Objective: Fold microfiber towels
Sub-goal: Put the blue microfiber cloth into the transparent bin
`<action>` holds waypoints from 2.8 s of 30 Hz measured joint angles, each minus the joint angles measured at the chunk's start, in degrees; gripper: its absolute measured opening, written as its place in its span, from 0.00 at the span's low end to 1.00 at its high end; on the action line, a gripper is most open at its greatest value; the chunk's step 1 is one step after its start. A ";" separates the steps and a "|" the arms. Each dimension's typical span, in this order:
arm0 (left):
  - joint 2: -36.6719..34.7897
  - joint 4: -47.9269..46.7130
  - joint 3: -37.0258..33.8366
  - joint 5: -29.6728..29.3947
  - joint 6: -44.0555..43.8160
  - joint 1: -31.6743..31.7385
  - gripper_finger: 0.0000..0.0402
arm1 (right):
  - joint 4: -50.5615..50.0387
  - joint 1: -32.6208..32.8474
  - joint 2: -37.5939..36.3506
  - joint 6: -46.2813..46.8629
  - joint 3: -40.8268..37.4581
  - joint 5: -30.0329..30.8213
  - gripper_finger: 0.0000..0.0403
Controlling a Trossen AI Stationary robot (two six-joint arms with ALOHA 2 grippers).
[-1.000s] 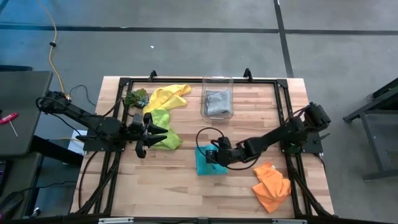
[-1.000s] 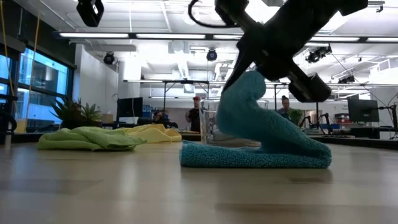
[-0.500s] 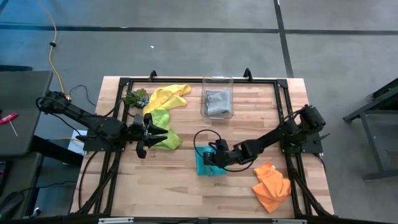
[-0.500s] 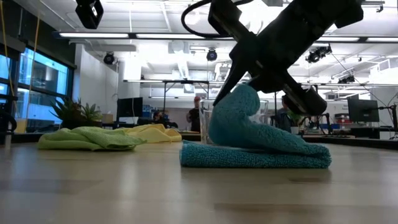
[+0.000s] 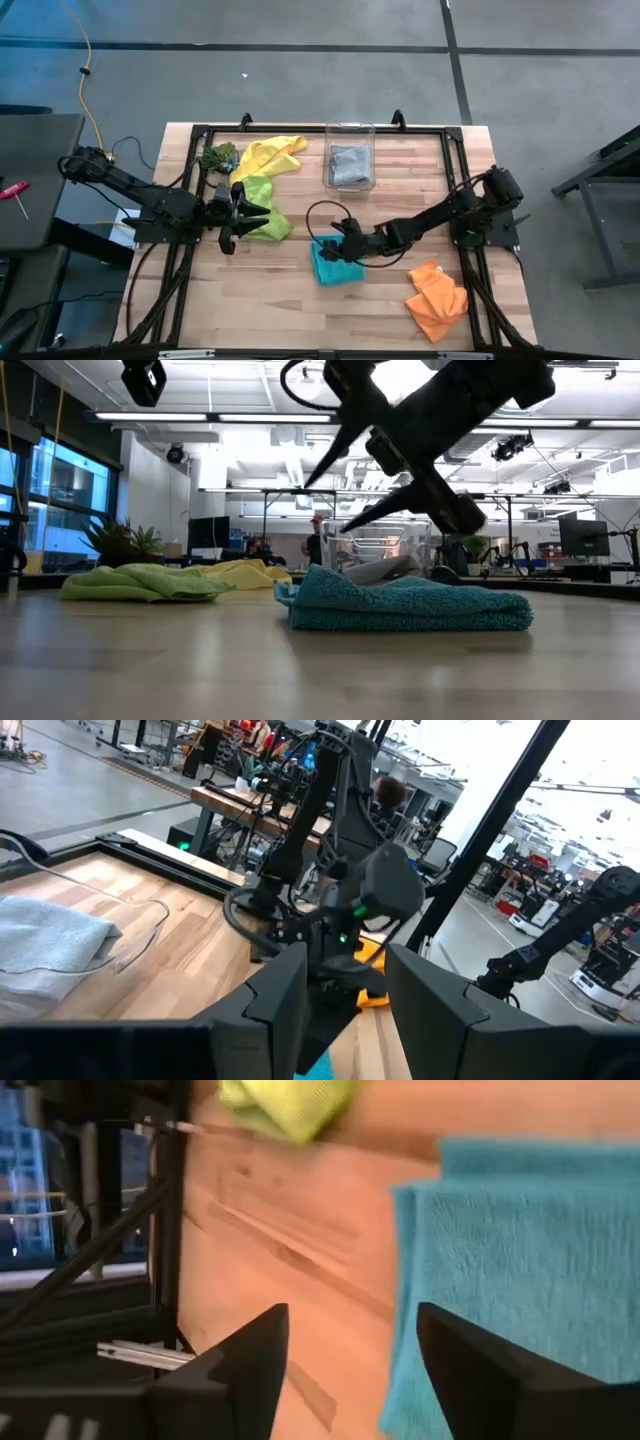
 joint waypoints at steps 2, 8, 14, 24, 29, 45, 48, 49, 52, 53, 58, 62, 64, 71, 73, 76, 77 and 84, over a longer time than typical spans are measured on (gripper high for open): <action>0.00 -0.15 0.00 -0.37 0.00 0.00 0.32 | -3.10 -0.66 -1.78 -3.74 0.00 -0.02 0.56; 0.02 -0.17 0.00 -0.52 -0.04 0.00 0.32 | -26.84 -0.59 -11.25 -10.91 0.00 -0.16 0.57; 0.02 -0.15 0.00 -2.02 -0.20 0.00 0.32 | -41.12 3.96 -17.74 -1.79 -7.21 -5.02 0.57; 0.02 -0.15 0.00 -3.50 -0.77 0.00 0.32 | -9.51 7.34 -23.51 5.78 -24.24 -3.71 0.59; 0.01 -0.17 0.00 -4.54 -2.58 0.02 0.32 | -8.24 5.17 -23.49 -1.71 -23.37 -5.76 0.66; 0.02 -3.22 0.00 -4.54 -5.43 0.01 0.32 | -17.49 0.84 -20.63 -2.74 -20.48 -7.49 0.75; 0.00 -3.19 0.00 -4.42 -5.58 0.00 0.32 | -16.12 0.85 -18.00 -1.77 -20.48 -7.38 0.75; 0.00 -3.19 0.00 -4.42 -5.59 0.00 0.32 | -14.33 0.85 -16.97 -1.28 -20.50 -7.32 0.75; 0.00 -3.19 0.00 -4.42 -5.57 0.00 0.32 | -5.42 0.85 -13.74 -2.13 -20.39 -7.23 0.75; 0.00 -3.19 0.00 -4.41 -5.57 0.00 0.32 | -3.55 0.85 -12.42 -2.41 -20.39 -7.18 0.75; 0.00 -3.21 0.00 -4.38 -5.57 0.00 0.32 | -2.54 0.92 -6.14 -1.24 -18.20 -7.08 0.75; 0.00 -3.24 0.00 -4.16 -5.57 0.00 0.32 | -3.67 0.90 -3.52 -1.82 -14.72 -6.91 0.75; 0.00 -3.44 0.00 -3.78 -5.57 0.00 0.32 | -4.51 0.90 -3.07 -3.45 -13.25 -6.84 0.74; 0.02 -4.17 0.00 -3.74 -5.57 -0.02 0.32 | -11.32 0.92 -2.28 -0.95 -10.34 -5.37 0.66; 0.00 -4.18 0.00 -3.72 -5.57 -0.02 0.32 | -11.08 0.92 -1.22 0.27 -10.43 -5.24 0.60; 0.00 -4.37 0.00 -3.72 -5.59 -0.02 0.32 | -11.37 1.46 -0.01 1.67 -10.36 -4.45 0.45; 0.00 -4.39 0.00 -3.72 -5.83 -0.02 0.32 | -11.62 1.68 0.25 1.79 -10.36 -4.05 0.39; 0.00 -4.56 0.00 -3.69 -6.00 -0.01 0.32 | -12.70 2.34 -0.73 0.90 -10.64 -3.27 0.04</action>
